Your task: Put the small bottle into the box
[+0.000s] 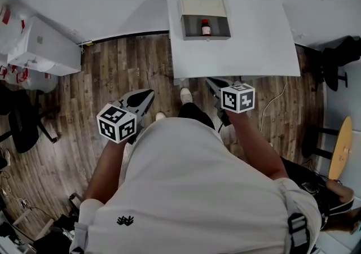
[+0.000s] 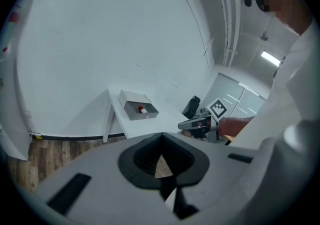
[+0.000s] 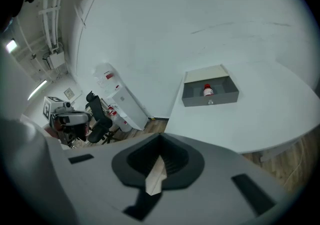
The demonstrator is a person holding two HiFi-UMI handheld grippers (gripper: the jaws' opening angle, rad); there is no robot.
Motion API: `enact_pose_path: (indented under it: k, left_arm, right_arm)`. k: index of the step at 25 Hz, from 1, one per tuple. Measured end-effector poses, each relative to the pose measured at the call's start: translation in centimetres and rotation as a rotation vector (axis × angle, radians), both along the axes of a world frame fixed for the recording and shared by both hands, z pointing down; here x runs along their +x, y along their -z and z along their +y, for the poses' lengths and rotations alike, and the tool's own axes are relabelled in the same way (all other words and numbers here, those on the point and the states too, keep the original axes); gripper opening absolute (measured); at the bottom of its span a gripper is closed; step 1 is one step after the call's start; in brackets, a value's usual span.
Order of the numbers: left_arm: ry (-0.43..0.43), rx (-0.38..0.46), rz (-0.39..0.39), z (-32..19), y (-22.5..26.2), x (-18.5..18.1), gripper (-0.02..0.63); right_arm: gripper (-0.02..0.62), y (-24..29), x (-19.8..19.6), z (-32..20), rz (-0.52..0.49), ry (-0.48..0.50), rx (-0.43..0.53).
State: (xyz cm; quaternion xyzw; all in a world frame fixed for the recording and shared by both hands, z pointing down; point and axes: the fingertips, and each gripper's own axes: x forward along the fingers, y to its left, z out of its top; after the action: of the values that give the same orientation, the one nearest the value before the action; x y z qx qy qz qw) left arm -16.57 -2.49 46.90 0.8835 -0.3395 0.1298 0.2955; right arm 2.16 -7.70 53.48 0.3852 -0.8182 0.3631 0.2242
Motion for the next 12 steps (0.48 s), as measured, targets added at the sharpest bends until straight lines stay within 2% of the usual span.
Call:
enact_pose_path:
  k: [7,12]
  left_arm:
    - [-0.007,-0.002,-0.006,1.3,-0.3,1.2,0.006]
    - [-0.023,0.007,-0.019,1.5,-0.2,1.4,0.006]
  right_arm:
    - [0.006,1.4,-1.0,2.5,-0.021,0.040,0.034]
    - [0.006,2.1,-1.1,3.5,-0.036,0.034,0.055]
